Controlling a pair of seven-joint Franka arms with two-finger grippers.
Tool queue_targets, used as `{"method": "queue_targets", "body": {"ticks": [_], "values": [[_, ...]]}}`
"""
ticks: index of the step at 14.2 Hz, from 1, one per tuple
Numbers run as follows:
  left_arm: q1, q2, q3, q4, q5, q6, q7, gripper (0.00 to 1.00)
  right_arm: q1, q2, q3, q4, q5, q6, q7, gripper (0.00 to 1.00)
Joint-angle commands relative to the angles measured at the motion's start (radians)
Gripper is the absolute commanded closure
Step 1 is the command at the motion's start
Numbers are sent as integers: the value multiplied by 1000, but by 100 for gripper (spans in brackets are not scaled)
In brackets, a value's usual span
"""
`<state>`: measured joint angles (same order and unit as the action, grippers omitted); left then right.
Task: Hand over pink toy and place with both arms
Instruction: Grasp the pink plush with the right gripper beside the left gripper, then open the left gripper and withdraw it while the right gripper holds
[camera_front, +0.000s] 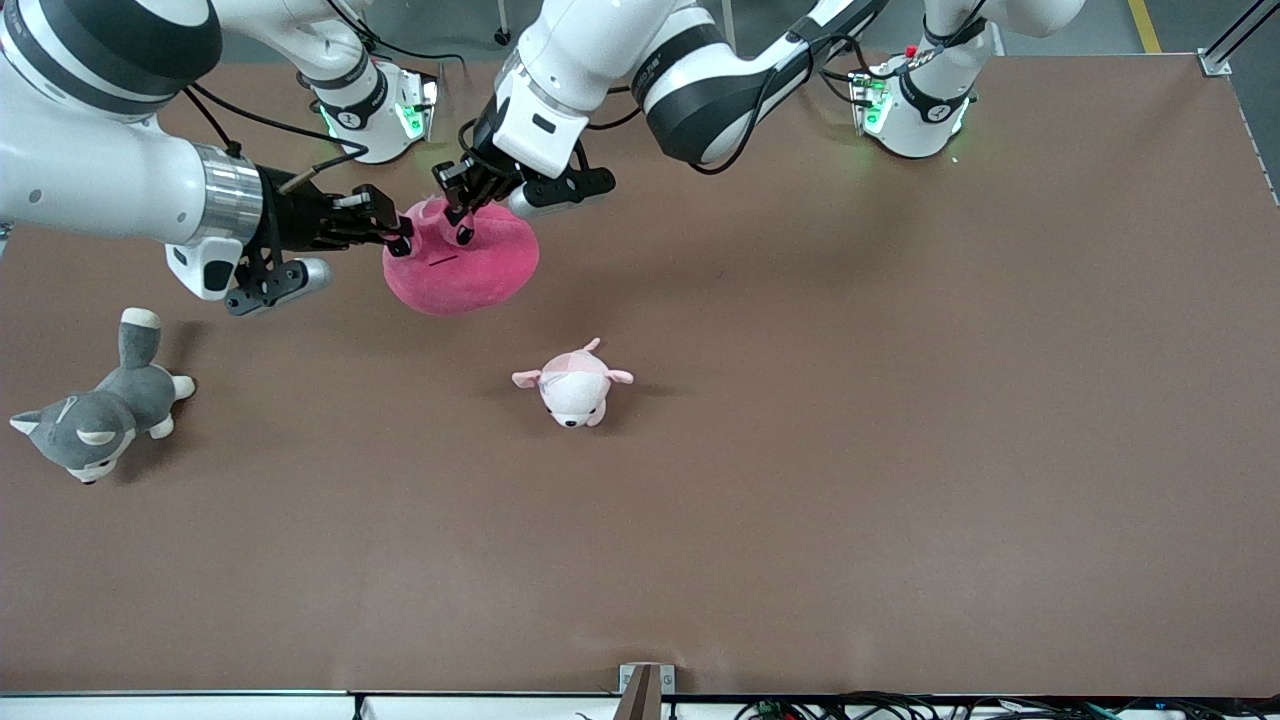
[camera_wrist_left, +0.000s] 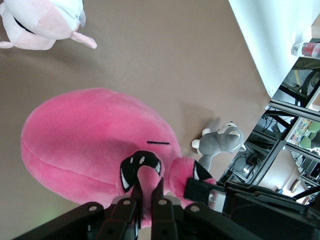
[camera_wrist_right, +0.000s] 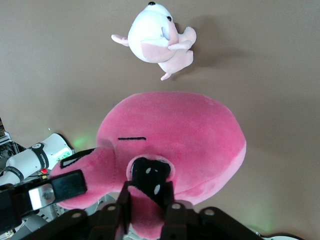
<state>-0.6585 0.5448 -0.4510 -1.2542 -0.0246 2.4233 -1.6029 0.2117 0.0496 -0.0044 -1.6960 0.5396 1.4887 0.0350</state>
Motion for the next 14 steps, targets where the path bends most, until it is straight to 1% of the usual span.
{"method": "queue_targets", "body": {"ticks": [1,3,4,5,6,8,10,12,14], "values": [[-12,11,8,29,-12,7,-11,97,11,-1,-8,2,-16,-13,11,97],[-10,11,8,29,-12,7,-9,97,5,-1,-8,4,-16,-16,14,98],[-7,9,8,27,-12,7,-8,88,6,-1,-8,6,-16,-16,28,98],[-6,6,9,24,-11,7,-12,48,9,-1,-8,9,-15,-27,52,99],[-3,0,9,22,0,-1,-5,0,9,-1,-8,10,-15,-39,69,99],[2,-8,11,22,2,-13,-9,0,9,-2,-8,12,-15,-47,69,100],[5,-41,70,7,34,-61,-9,0,0,-7,-17,13,-16,-67,66,100],[16,-81,113,9,77,-194,4,0,-47,-7,-17,15,-21,-76,60,100],[65,-115,127,6,118,-333,65,0,-107,-5,-17,13,-23,-76,46,100]]}}
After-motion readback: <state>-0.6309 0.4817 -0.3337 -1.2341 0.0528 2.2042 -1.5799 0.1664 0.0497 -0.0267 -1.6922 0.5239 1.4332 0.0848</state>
